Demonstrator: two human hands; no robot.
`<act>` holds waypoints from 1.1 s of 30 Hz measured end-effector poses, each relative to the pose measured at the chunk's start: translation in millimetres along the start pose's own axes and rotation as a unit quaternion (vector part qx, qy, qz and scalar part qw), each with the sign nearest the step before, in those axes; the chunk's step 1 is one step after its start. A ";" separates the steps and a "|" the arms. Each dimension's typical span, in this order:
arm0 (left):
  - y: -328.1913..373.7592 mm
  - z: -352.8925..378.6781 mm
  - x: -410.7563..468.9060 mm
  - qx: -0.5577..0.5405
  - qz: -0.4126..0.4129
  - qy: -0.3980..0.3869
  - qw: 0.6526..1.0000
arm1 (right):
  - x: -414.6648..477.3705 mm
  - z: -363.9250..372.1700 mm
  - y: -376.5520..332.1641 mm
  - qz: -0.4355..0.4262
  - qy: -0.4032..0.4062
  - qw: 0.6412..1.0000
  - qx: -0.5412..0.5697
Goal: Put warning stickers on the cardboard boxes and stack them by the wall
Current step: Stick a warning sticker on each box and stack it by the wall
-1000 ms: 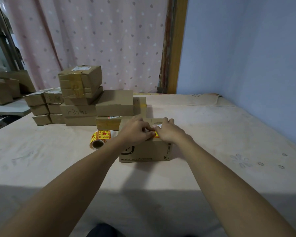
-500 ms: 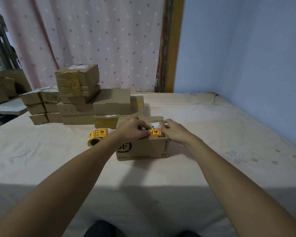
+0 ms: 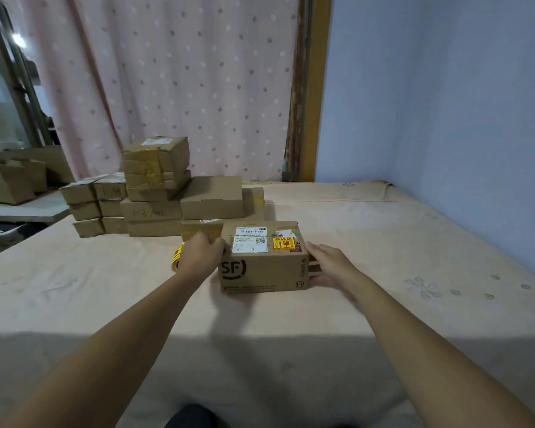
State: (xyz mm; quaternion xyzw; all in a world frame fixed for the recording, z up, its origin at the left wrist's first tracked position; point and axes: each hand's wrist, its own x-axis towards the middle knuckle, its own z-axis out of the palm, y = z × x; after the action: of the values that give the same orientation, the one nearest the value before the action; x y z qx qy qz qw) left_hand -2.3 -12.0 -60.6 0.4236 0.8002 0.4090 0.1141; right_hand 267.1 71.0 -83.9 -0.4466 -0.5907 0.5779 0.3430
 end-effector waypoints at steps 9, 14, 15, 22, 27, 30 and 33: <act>1.4 9.6 -28.4 -0.246 -0.027 -0.080 0.966 | -20.7 6.4 -9.3 -0.001 0.088 0.996 -0.001; 26.9 29.7 -28.4 -0.298 -0.008 -0.087 0.951 | -41.5 -25.9 -18.6 0.015 0.111 0.993 0.036; 34.3 36.3 -28.2 -0.313 -0.010 -0.096 0.945 | -44.4 -35.2 -20.5 0.022 0.110 0.992 0.056; 91.0 96.2 -32.3 -0.319 0.020 -0.142 0.937 | -62.1 -105.2 -24.3 0.063 0.152 0.980 0.111; 130.0 149.3 -21.7 -0.288 0.036 -0.185 0.939 | -70.1 -161.6 -12.8 0.136 0.163 0.960 0.181; 154.3 185.4 -17.1 -0.285 0.040 -0.207 0.935 | -68.2 -191.0 -3.1 0.151 0.165 0.959 0.172; 188.5 215.5 -20.7 -0.314 0.029 -0.201 0.927 | -59.9 -217.1 3.5 0.125 0.200 0.954 0.182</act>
State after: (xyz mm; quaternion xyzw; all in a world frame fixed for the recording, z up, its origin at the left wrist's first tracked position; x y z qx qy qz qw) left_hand 234.6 150.1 -60.1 0.4629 0.5784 0.5485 0.3877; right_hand 489.6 97.2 -59.6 -0.5536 -0.3339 0.6125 0.4548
